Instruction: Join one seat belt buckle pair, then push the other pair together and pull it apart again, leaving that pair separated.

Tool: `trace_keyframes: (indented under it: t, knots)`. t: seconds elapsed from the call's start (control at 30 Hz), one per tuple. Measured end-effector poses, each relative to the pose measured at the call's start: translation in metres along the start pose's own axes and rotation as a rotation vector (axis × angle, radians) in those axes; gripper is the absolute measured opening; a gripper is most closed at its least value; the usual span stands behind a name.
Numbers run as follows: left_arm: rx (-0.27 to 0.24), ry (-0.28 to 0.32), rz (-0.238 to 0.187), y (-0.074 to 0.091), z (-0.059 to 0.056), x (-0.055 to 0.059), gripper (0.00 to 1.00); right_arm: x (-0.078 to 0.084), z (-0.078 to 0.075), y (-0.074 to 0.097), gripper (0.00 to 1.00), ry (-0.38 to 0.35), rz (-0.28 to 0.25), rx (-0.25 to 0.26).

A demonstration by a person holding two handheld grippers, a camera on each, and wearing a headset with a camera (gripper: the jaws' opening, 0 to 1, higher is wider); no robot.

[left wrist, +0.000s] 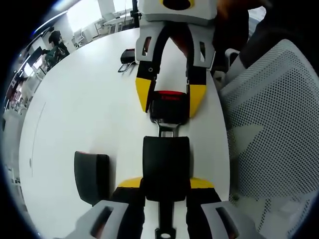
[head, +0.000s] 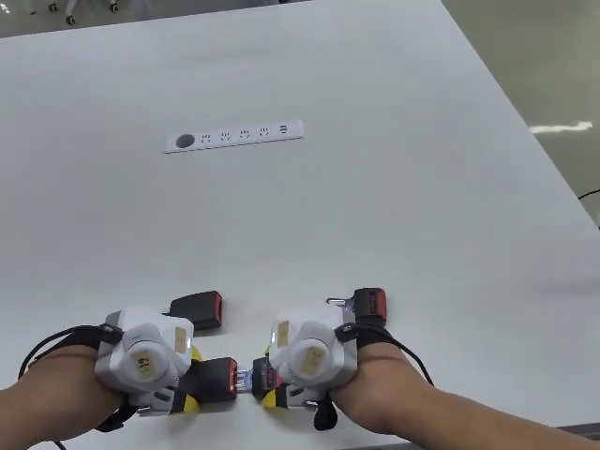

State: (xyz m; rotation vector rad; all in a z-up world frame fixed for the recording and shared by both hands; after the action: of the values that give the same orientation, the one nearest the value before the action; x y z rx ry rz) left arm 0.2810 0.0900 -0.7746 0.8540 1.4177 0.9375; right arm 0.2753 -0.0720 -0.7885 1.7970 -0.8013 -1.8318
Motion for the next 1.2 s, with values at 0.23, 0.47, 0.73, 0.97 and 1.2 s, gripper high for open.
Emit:
trace_keyframes:
  t: [0.23, 0.47, 0.73, 0.97, 1.2]
  knots:
    - [0.005, -0.008, -0.004, 0.000, 0.002, 0.001, 0.31, -0.006, -0.001, -0.006, 0.31, 0.009, 0.002, -0.010]
    - [0.004, -0.016, 0.003, -0.001, 0.002, 0.000, 0.31, -0.009, 0.000, -0.009, 0.31, 0.025, 0.021, 0.002]
    - [0.016, -0.026, -0.009, 0.001, 0.003, 0.003, 0.31, -0.016, -0.003, -0.015, 0.30, 0.045, 0.061, -0.021]
    - [0.009, -0.026, -0.015, 0.001, 0.002, 0.003, 0.31, -0.014, -0.002, -0.013, 0.31, 0.065, 0.066, -0.025]
    - [0.009, -0.005, -0.056, 0.002, 0.003, 0.007, 0.31, -0.012, -0.003, -0.009, 0.31, 0.058, 0.067, -0.040]
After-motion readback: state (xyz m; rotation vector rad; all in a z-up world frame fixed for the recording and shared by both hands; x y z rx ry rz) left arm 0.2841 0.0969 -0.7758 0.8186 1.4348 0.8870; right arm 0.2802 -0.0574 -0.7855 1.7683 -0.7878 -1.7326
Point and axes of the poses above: the centre of the closed fingertips' face, and the gripper's own axes: y roughly backward along the fingers, z roughly to its left, x roughly out of its underside, the point moved 9 cm from there along y, roughly backward along the fingers, and after that the axes turned 4 degrees about -z, right-handed, at the moved point
